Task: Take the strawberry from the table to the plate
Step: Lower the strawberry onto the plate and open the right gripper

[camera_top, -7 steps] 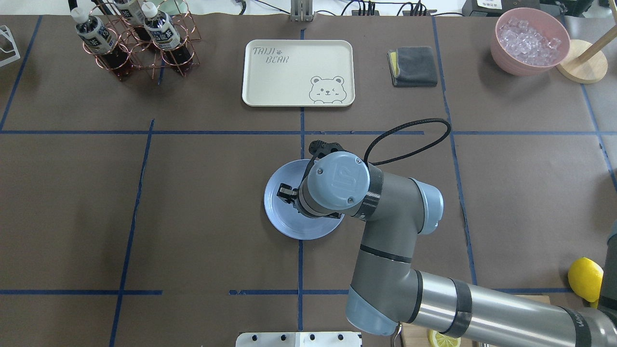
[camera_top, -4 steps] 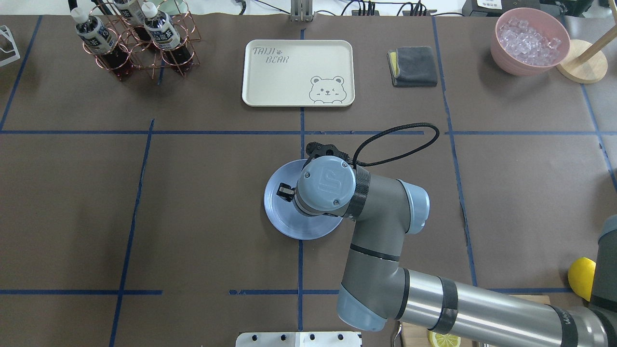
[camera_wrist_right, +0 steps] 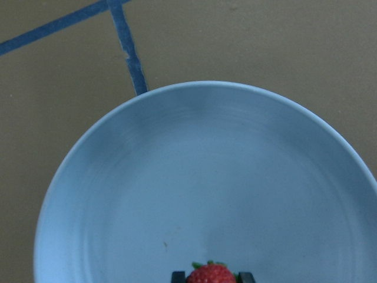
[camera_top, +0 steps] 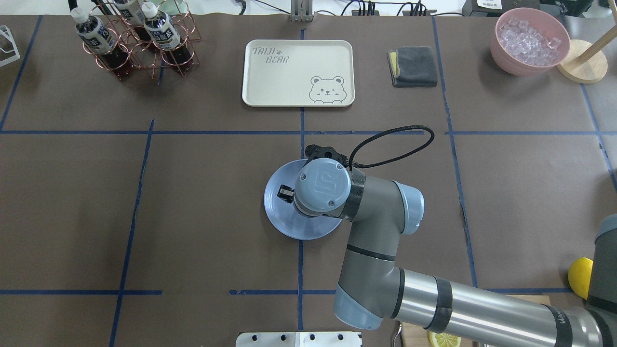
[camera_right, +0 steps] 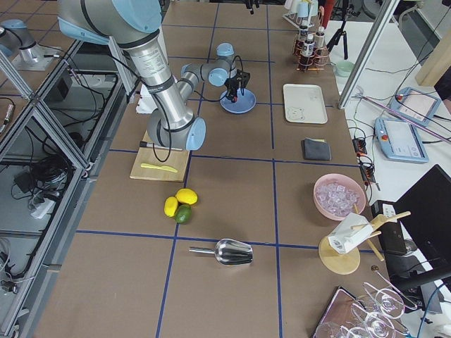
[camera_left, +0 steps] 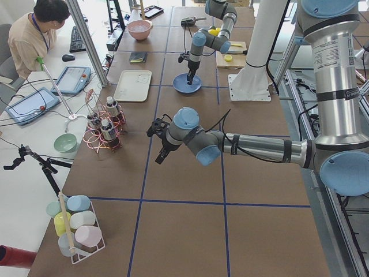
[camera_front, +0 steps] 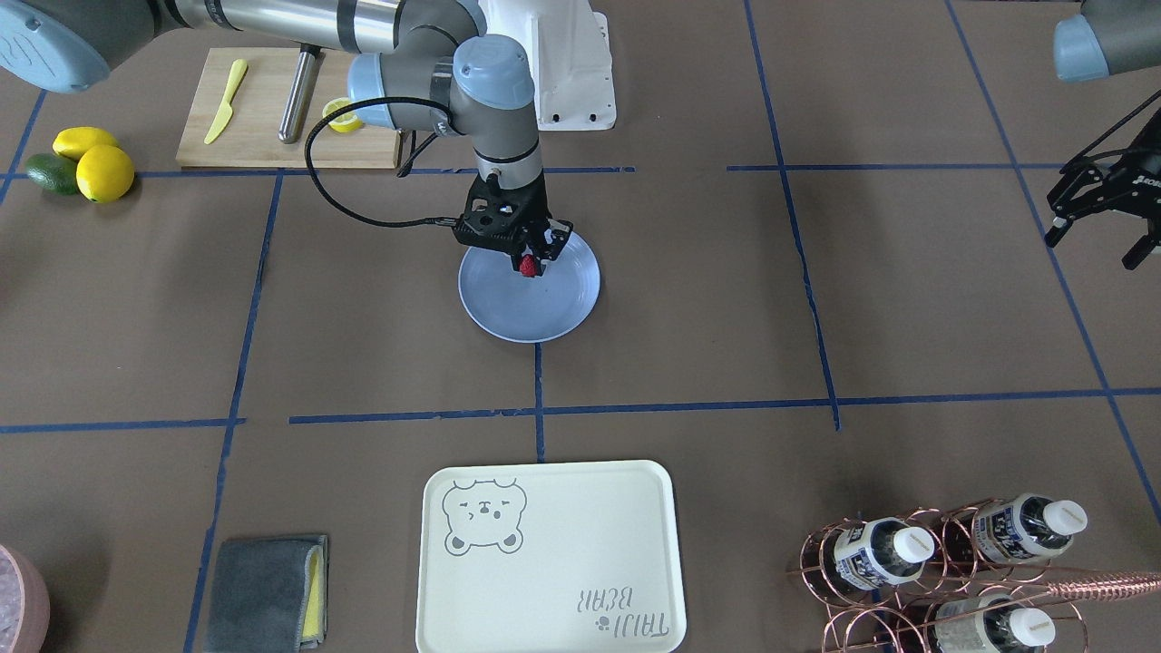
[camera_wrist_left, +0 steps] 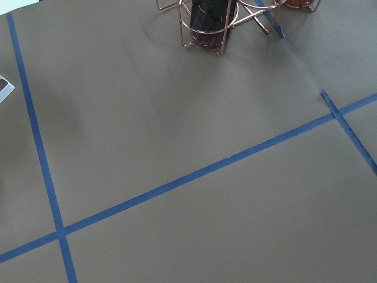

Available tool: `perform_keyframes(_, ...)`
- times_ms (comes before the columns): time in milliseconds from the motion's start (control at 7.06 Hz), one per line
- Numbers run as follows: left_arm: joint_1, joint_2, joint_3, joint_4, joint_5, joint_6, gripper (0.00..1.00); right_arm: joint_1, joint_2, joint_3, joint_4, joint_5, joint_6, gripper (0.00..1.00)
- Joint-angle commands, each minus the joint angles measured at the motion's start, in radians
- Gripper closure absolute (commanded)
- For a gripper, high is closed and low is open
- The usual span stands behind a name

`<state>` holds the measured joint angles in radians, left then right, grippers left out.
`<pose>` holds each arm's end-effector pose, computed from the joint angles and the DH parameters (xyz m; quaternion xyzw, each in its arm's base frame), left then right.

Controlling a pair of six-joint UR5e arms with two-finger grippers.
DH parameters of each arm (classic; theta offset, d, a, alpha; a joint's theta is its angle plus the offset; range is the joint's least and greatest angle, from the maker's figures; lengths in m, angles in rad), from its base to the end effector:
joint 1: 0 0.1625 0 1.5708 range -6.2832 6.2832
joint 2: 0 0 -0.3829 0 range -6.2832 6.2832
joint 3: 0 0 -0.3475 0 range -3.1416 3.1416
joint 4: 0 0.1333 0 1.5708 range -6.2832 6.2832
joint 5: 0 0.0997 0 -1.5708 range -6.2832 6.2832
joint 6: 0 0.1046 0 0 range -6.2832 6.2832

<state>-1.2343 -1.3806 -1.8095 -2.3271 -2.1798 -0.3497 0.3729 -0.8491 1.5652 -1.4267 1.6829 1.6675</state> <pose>0.0646 -0.4072 0.5093 0.2590 0.3855 0.1116 0.8786 -0.5693 -0.3533 0.2141 0.0069 -0.4193 0.1884 0.8880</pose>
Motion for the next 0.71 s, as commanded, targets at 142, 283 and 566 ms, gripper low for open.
perform_keyframes(142, -0.010, 0.000, -0.005, 0.000, 0.000, 0.000, 0.05, 0.000, 0.005, -0.017, -0.001, 0.001, -0.006, 0.91)
perform_keyframes(283, -0.013, 0.000, -0.004, 0.000, 0.000, 0.000, 0.05, 0.000, 0.004, -0.019, -0.003, 0.000, -0.006, 0.61)
perform_keyframes(566, -0.013, 0.000, -0.004, 0.000, 0.000, 0.000, 0.05, 0.000, 0.005, -0.022, -0.003, 0.000, -0.008, 0.30)
